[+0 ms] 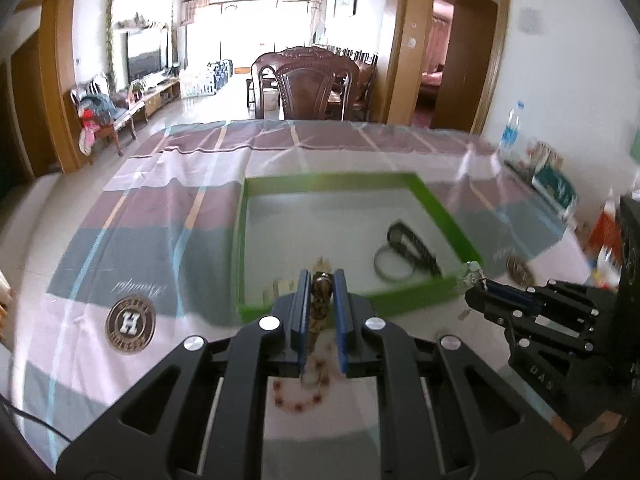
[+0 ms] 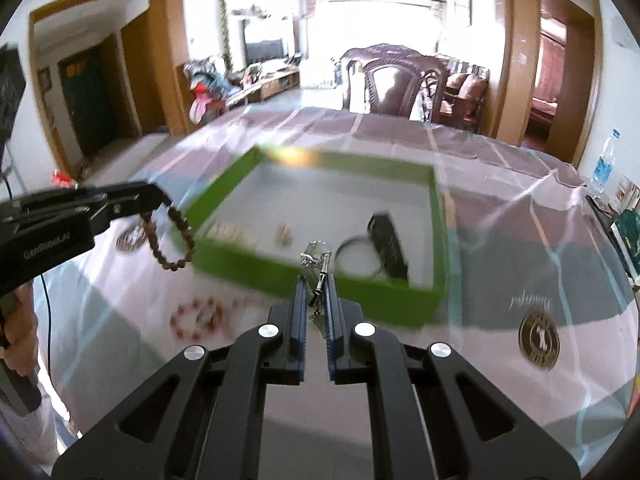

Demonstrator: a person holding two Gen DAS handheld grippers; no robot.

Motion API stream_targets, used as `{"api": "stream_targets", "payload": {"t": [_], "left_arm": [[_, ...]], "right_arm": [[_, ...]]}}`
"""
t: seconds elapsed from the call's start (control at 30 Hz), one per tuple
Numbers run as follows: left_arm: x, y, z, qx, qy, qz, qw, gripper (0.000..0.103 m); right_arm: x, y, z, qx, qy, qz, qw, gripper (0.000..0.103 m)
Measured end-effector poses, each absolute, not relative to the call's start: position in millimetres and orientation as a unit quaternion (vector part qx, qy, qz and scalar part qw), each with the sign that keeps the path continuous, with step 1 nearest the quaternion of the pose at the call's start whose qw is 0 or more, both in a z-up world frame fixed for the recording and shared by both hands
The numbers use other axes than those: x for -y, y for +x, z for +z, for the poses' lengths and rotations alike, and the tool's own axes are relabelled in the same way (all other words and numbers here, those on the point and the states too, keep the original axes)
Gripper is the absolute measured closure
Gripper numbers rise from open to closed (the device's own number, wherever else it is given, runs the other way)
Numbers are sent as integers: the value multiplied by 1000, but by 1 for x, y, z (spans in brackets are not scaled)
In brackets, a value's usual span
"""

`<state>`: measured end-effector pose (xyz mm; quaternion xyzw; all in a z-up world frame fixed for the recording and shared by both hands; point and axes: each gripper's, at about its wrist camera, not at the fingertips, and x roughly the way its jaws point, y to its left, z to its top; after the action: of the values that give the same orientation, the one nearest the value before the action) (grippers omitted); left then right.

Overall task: Organize jewelry
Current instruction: 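Carry the charm and beads into the green box and open both grippers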

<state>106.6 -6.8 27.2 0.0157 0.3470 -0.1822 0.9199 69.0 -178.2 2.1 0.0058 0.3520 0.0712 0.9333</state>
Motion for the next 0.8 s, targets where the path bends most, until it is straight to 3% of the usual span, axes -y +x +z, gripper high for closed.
{"api": "stream_targets", "payload": {"t": [0.4, 0.43, 0.5, 0.53, 0.57, 0.8], "left_arm": [[-3, 194, 2, -405, -37, -150, 901, 91], [-1, 196, -3, -410, -34, -152, 899, 91], [2, 196, -8, -416, -27, -155, 896, 87], [4, 196, -9, -416, -23, -155, 896, 78], [6, 190, -10, -414, -12, -153, 897, 69], [-2, 128, -12, -389, 51, -142, 909, 66]], "right_arm": [[189, 143, -35, -384, 41, 52, 921, 94], [191, 145, -38, -386, 44, 51, 920, 93], [193, 146, -42, -391, 45, 41, 918, 75], [194, 144, -41, -390, 44, 37, 919, 60], [195, 140, -38, -384, 43, 35, 922, 55], [181, 91, -26, -388, 32, 94, 916, 55]]}}
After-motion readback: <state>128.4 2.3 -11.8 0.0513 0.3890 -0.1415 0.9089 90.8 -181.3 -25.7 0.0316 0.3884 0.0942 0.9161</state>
